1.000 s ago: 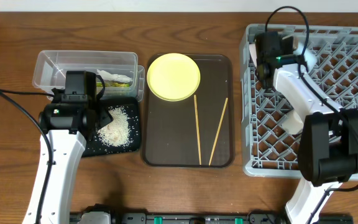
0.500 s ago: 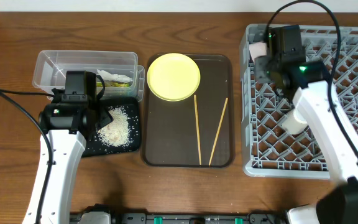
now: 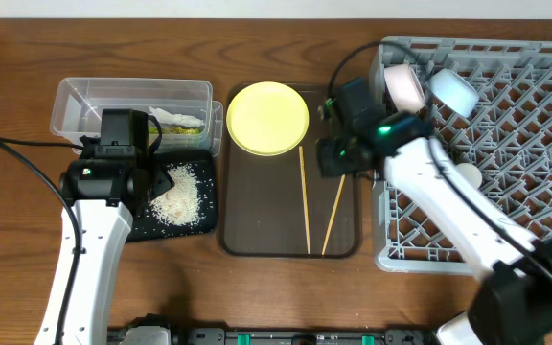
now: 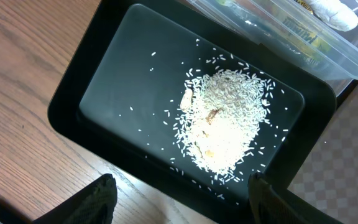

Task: Sort waste into correct bins and load items into the dishwasher rack
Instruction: 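Grasp one wooden chopstick on the brown tray with the right gripper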

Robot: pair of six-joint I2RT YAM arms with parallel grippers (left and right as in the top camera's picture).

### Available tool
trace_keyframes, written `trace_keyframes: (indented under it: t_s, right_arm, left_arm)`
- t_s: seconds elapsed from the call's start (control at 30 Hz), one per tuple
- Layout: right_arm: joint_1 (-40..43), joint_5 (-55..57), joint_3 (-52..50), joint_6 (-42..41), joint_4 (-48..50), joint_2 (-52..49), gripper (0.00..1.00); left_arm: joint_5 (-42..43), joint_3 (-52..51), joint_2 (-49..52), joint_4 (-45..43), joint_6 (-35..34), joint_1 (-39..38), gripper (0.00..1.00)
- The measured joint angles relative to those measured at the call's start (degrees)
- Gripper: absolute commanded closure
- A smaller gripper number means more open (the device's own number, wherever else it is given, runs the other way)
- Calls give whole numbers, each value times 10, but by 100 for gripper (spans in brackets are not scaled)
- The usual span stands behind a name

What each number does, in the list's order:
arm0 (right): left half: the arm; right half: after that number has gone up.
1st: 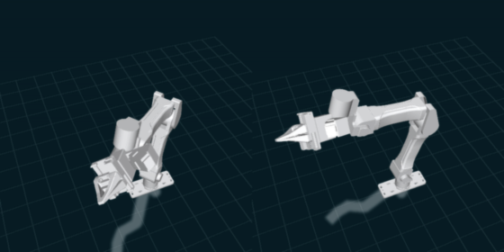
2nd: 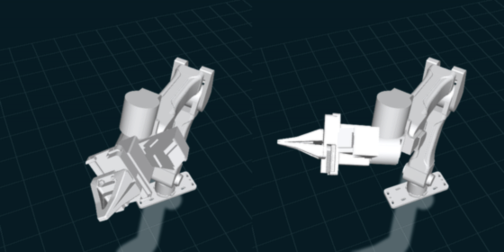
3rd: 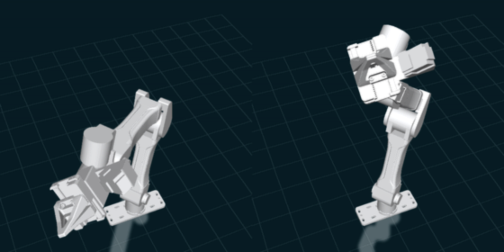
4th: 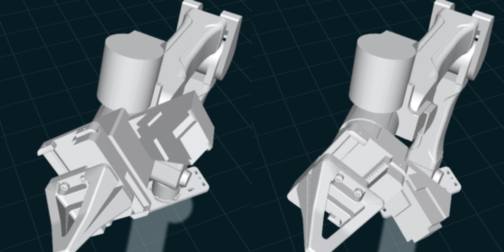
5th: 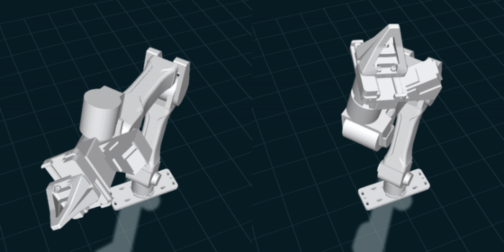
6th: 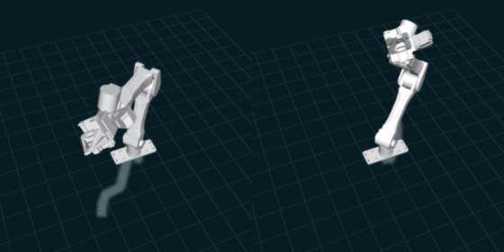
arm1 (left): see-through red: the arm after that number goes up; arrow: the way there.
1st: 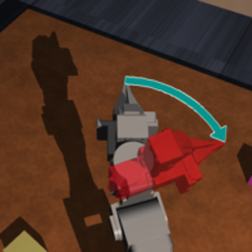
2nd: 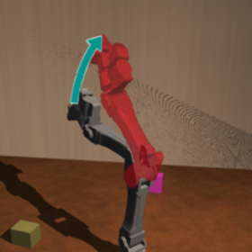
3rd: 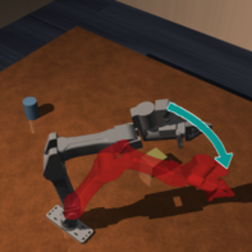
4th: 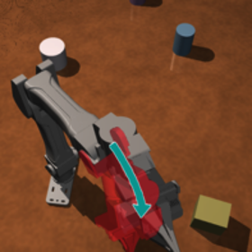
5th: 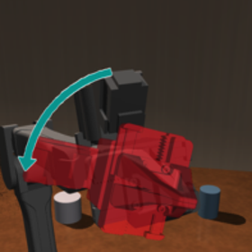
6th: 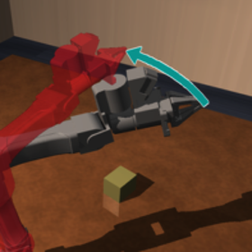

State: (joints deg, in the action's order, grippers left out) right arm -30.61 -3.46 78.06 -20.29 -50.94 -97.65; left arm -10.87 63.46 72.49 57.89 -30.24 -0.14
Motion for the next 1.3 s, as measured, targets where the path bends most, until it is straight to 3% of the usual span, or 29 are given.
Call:
trace_keyframes:
  t_s: [0.27, 0.6, 0.8, 1.3]
  right_arm:
    - [-27, 32, -44, -93, 5, -81, 67]
    - [-34, 38, -66, -123, 20, -144, 70]
    - [-34, 48, -66, -128, 24, -145, 98]
    - [-11, 44, -41, -101, -3, -116, 99]
  left_arm:
    - [0, 0, 0, 0, 0, 0, 30]
    - [0, 0, 0, 0, 0, 0, 30]
    - [0, 0, 0, 0, 0, 0, 30]
    - [0, 0, 0, 0, 0, 0, 30]
